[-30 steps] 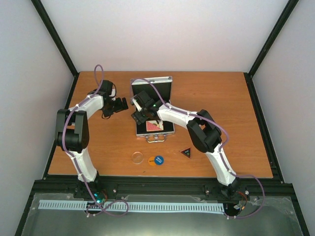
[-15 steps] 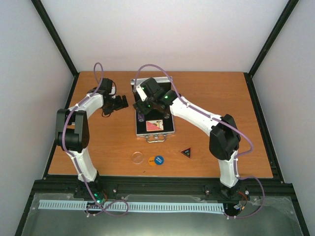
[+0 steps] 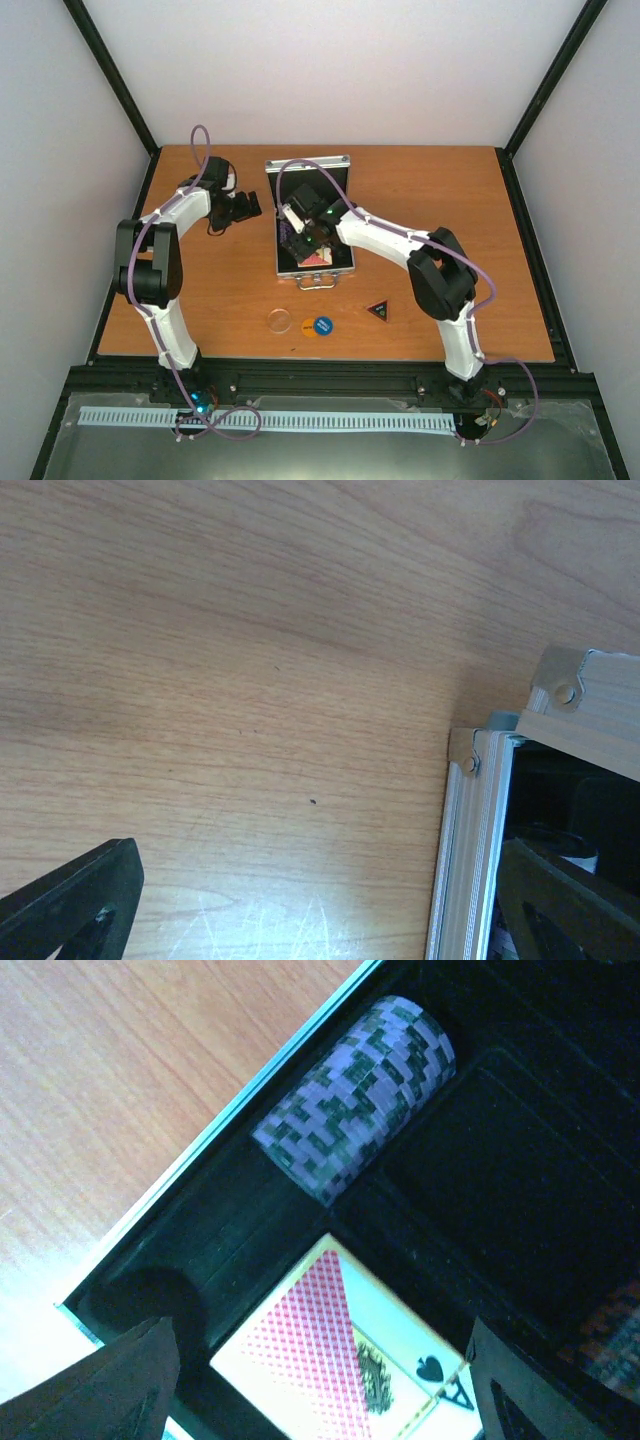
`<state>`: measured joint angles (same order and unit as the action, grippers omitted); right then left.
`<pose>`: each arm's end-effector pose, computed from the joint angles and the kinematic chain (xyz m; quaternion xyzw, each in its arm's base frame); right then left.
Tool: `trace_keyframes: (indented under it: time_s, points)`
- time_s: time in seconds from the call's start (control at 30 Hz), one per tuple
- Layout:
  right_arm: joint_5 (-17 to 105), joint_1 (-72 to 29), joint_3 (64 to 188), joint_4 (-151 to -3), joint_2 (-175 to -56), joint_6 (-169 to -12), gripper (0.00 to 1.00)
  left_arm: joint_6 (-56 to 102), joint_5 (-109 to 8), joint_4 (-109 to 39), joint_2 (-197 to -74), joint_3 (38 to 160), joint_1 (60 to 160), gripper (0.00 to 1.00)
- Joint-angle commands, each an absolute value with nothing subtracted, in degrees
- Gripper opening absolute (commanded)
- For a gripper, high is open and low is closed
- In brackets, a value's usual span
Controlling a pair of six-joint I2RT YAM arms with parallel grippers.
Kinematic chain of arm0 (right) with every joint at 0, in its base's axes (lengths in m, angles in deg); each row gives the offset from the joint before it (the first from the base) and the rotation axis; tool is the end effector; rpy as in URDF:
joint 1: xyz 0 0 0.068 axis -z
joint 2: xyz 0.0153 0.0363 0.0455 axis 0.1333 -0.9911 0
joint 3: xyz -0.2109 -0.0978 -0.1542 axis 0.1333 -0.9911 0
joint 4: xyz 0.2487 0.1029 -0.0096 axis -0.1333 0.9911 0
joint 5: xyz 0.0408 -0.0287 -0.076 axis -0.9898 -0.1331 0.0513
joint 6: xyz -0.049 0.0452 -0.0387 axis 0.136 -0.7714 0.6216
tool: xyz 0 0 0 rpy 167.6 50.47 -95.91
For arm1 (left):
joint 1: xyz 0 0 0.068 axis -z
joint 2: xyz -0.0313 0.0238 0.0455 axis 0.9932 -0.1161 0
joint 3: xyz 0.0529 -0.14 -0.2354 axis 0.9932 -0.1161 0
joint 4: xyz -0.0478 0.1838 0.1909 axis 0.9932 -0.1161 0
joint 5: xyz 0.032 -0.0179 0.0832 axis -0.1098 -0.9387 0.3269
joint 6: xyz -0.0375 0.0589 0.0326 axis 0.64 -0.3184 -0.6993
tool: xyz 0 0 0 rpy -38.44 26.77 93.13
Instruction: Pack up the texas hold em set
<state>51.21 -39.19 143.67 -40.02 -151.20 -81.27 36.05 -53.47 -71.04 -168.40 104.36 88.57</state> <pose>0.3183 0.3401 0.1905 -0.4038 0.8786 0.0987 0.2351 0.4094 -0.0503 0.1707 -0.1383 0.9604 -0.1485 0.1911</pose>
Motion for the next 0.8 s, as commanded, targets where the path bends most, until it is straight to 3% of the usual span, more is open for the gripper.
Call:
trace_keyframes:
  time_s: [0.0,0.77]
  points:
    - [53.3,-38.8,147.6,-41.3,-155.5,-80.8,0.81,36.8,-54.5,-71.3,-169.6,106.6,88.3,1.0]
    - [64.6,-38.8,155.0,-47.8,-165.9,-91.1,0.81,36.7,-55.0,-71.2,-170.2,105.2,88.3,1.0]
